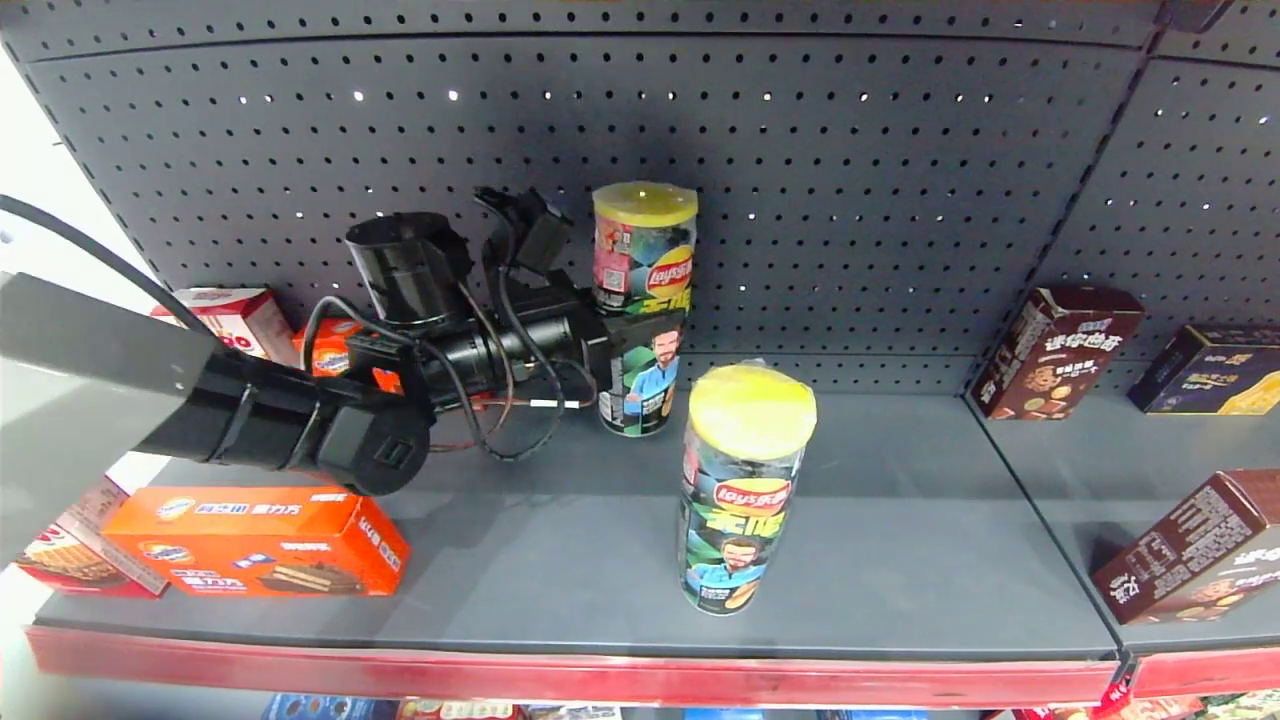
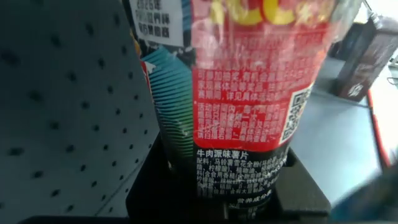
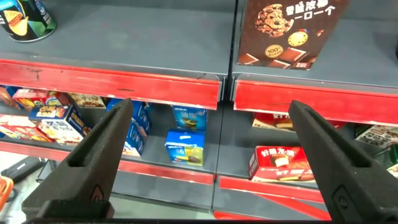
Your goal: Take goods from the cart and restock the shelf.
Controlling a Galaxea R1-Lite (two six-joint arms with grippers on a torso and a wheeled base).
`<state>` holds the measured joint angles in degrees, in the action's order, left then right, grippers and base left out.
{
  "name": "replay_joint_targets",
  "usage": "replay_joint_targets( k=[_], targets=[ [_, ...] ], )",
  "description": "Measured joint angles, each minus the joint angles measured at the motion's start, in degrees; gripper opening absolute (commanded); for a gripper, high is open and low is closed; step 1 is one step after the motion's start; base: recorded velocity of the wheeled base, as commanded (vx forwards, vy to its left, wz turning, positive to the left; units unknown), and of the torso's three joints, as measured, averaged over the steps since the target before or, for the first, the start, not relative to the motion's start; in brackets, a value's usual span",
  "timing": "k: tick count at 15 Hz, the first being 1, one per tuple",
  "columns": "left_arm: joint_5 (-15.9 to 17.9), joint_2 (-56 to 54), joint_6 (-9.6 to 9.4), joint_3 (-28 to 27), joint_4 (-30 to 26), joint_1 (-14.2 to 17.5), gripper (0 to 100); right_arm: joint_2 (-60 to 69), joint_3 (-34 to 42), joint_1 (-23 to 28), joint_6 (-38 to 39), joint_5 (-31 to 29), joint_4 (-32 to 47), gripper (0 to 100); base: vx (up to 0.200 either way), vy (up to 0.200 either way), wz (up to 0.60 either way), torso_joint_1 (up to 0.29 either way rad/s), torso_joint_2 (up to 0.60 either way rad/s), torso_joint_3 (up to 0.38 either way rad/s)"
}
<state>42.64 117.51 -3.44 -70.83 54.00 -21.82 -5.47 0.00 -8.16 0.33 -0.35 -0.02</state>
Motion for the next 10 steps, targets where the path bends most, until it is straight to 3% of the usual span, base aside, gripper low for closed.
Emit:
replay_joint_targets(
  k=[8,10],
  targets=[
    [0.0,10.1,0.27,-7.6,1.3,-0.5,0,0.0,0.0,0.0,0.0,-0.1,0.0,100,0.0,0.0,0.0,0.0,0.0,0.0],
    [0.0,11.2,1.44,-8.0,2.1,-1.0,0,0.0,0.0,0.0,0.0,0.0,0.0,100,0.0,0.0,0.0,0.0,0.0,0.0]
  ],
)
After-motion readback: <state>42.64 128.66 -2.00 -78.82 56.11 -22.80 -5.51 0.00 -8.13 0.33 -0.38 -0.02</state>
